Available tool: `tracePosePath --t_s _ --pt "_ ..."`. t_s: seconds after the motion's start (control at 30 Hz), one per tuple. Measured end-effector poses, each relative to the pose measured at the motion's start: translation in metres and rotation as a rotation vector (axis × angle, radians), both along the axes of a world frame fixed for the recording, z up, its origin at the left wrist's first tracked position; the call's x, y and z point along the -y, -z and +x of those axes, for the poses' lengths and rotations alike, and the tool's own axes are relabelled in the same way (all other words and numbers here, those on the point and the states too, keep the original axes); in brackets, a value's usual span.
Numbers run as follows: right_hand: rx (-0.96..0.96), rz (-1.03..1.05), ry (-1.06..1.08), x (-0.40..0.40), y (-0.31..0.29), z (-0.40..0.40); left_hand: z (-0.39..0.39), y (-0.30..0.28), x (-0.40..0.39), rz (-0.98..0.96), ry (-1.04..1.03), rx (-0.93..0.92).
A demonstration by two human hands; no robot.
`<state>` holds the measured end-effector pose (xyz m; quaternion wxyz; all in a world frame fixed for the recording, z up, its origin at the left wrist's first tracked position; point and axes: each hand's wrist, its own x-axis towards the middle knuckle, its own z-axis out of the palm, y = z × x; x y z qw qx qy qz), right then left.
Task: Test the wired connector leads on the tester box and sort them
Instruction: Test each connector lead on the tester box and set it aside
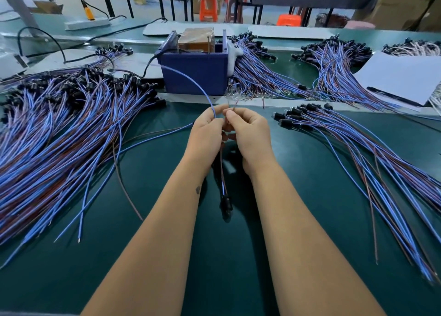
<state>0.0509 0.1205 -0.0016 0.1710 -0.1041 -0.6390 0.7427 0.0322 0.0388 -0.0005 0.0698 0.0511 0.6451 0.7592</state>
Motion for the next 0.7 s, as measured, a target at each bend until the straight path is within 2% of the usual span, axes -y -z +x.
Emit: tracePosePath --t_s 0.1,0.17,0.37,0.5,0.7 --pt "0.007 0.046 0.071 -0.003 0.000 -0.001 -0.005 0.004 0.006 -0.253 -0.187 -0.020" --pt "-0.007 0.076 0.099 -0.005 0.001 -0.001 -0.008 0.006 0.014 -0.339 -0.270 -0.044" --pt "-0.020 0.289 0.124 -0.003 0.005 -0.003 -0.010 0.003 0.020 -0.277 -0.388 -0.032" --pt "-0.048 0.343 0.110 0.000 0.006 -0.004 -0.011 0.006 0.027 -0.372 -0.332 -0.076" --pt "-0.055 0.380 0.105 0.001 0.008 -0.007 -0.013 0.007 0.024 -0.344 -0.302 -0.103"
